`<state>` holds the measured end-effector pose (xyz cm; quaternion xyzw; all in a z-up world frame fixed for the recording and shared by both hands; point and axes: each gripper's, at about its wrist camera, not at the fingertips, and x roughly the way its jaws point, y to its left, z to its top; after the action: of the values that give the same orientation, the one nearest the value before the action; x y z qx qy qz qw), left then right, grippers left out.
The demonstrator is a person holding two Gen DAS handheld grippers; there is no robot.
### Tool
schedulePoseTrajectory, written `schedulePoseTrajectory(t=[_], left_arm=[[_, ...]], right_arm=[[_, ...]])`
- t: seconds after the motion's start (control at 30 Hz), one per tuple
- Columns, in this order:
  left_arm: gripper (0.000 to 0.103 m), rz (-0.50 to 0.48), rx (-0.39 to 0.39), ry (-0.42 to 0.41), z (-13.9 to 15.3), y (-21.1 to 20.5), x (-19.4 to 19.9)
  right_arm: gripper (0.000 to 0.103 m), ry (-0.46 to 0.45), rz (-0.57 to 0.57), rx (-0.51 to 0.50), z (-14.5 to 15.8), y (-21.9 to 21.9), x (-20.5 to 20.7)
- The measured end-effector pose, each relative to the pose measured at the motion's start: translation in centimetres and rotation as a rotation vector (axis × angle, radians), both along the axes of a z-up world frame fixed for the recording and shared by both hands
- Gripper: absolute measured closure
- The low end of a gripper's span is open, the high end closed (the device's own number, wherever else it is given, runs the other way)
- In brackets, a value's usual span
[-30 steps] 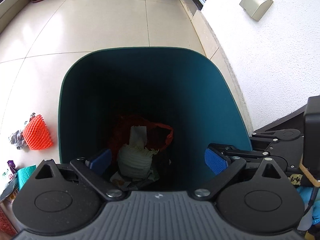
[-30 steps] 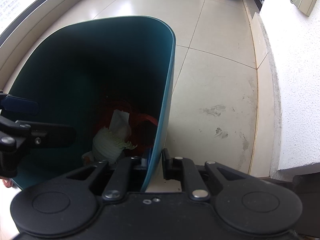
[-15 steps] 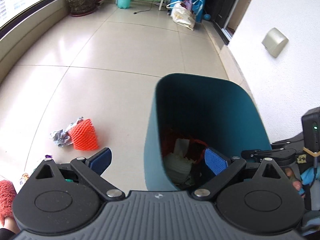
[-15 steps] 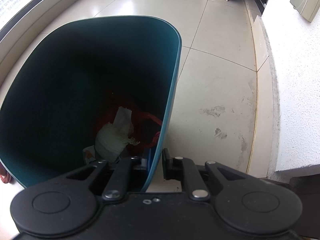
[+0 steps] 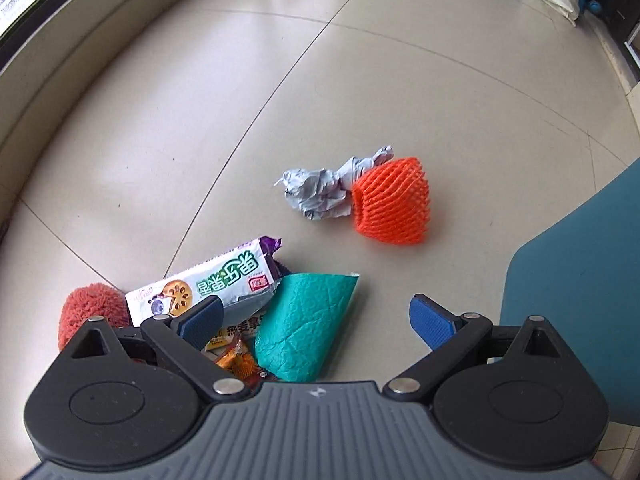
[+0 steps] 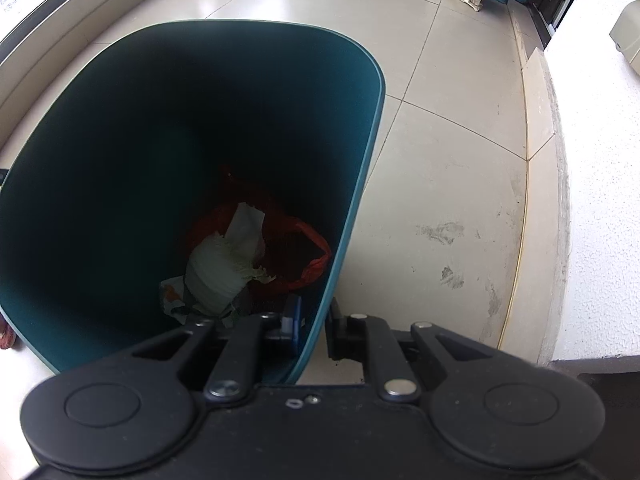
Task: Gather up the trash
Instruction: 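Return the left tool to the pile and grasp the teal paper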
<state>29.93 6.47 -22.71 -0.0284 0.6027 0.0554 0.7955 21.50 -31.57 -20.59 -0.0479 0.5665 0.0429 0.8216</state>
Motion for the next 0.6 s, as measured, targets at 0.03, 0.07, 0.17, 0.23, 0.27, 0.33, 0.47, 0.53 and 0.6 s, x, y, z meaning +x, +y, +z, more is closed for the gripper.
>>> schedulePoseTrajectory(t=[0.03,0.07,0.17,0.23,0.27,0.33,0.47,0.53,0.6], left_arm=[[0.003,0.006,0.011,0.024,-1.3,0.5,-0.1],[0.003,0.014,0.025,0.051,-2.6,0.8,-0.1],[0.003,0.003,0.033,0.108,-6.1,1.0,-0.4],[0.003,-0.017,0.046,0.143,-8.2,0.5,-0.6],[0.003,-0.026,0.053,0.155,-9.0,0.2,-0.5],[0.003,-0.035,0.059,0.171,-10.7,-0.2,-0.2],[0.004,-0.009,0.052,0.192,-12.7,-0.1,0.3],[0.014,0.005,0.058,0.195,-13.2,0.1,0.3],[0.038,0.015,0.066,0.215,-13.7,0.4,0.4]], right_arm=[[0.092,-0.001,0.001,-0.002,0.0,0.1,0.0],[0.092,-0.002,0.003,-0.005,0.0,0.4,-0.2],[0.092,-0.003,0.011,-0.014,-0.5,0.9,-0.9],[0.092,0.001,0.009,-0.013,0.1,1.1,-0.8],[0.092,0.004,0.009,-0.013,0.0,1.1,-0.8],[0.092,0.008,0.011,-0.015,-0.1,1.1,-0.7],[0.091,0.031,0.016,-0.016,-0.8,1.2,-0.5],[0.092,0.032,0.024,-0.025,-0.9,1.4,-0.4],[0.092,0.032,0.023,-0.020,-0.9,1.3,-0.3]])
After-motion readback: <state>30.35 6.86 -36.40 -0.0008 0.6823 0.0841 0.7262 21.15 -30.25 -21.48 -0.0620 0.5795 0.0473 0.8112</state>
